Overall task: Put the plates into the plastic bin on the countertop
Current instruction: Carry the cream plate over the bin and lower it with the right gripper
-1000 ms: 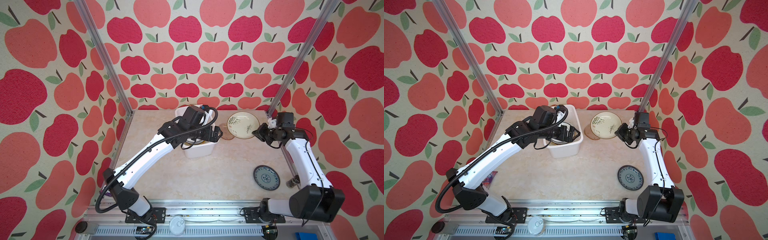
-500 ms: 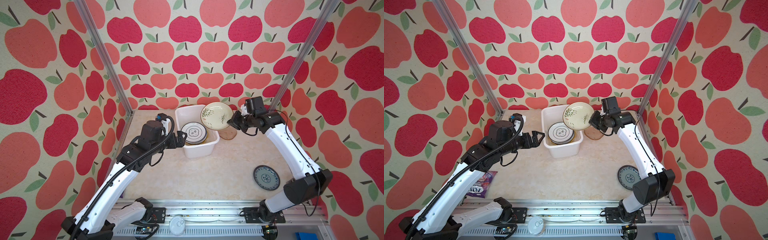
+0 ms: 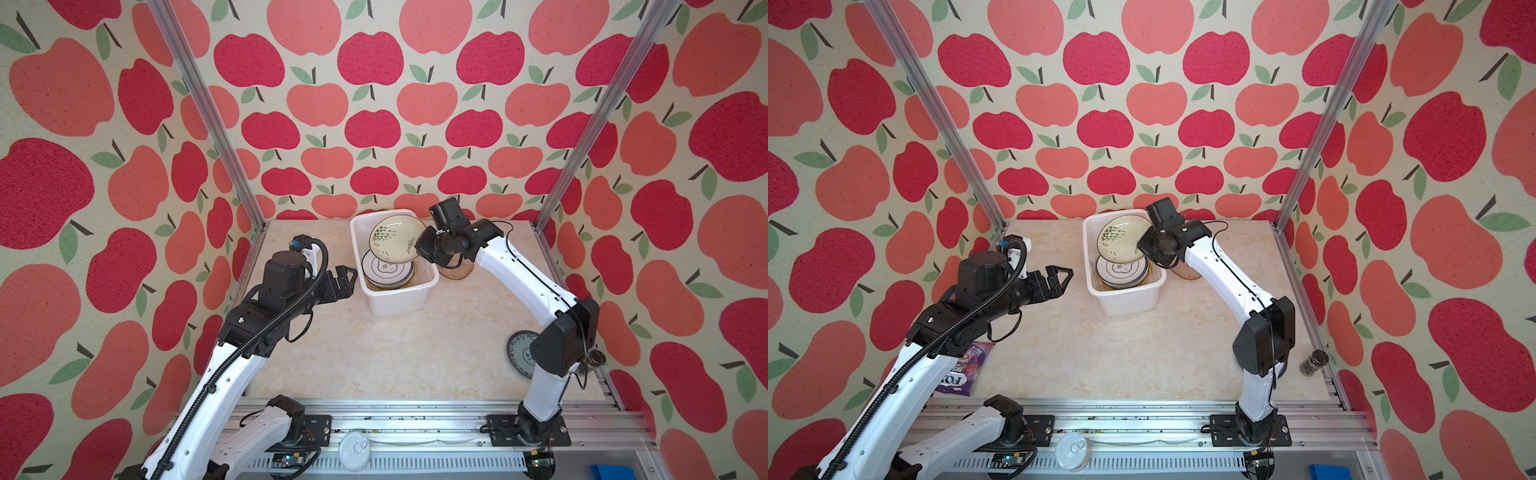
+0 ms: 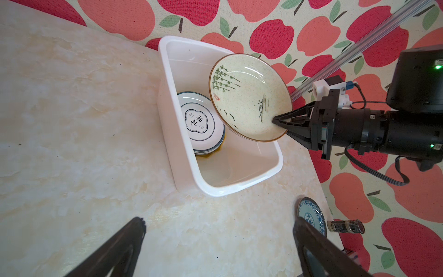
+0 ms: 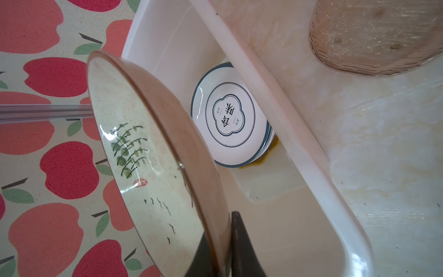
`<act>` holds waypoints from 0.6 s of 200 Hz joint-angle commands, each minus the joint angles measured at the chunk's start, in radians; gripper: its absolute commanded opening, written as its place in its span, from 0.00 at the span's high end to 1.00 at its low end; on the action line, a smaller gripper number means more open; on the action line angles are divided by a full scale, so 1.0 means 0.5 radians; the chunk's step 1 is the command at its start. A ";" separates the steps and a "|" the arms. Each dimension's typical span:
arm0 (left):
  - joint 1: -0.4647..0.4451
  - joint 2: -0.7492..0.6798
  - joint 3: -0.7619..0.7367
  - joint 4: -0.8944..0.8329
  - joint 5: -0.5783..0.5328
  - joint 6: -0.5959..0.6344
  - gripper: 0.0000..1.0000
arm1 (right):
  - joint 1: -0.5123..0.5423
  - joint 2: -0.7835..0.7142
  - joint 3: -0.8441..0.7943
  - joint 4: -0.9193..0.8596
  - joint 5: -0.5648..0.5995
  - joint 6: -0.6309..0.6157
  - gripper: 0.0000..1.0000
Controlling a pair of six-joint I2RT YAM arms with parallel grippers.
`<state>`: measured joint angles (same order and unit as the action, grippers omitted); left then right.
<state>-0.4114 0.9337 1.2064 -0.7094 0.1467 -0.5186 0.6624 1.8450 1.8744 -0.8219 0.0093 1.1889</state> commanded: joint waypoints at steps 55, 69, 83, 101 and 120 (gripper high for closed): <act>0.077 -0.063 -0.060 0.010 0.099 -0.024 0.01 | 0.134 0.196 0.205 0.268 0.293 0.357 1.00; 0.089 -0.063 -0.059 0.016 0.119 -0.024 0.01 | 0.150 0.236 0.221 0.278 0.327 0.393 1.00; 0.103 -0.059 -0.059 0.013 0.137 -0.024 0.01 | 0.165 0.269 0.230 0.281 0.366 0.441 1.00; 0.116 -0.060 -0.056 0.013 0.156 -0.020 0.01 | 0.186 0.292 0.226 0.269 0.466 0.486 1.00; 0.134 -0.053 -0.049 0.007 0.174 -0.012 0.01 | 0.201 0.304 0.181 0.293 0.540 0.558 1.00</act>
<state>-0.3573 0.9161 1.1881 -0.7063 0.2047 -0.5194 0.7509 2.0068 1.9335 -0.7647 0.1875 1.3964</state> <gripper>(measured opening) 0.992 0.117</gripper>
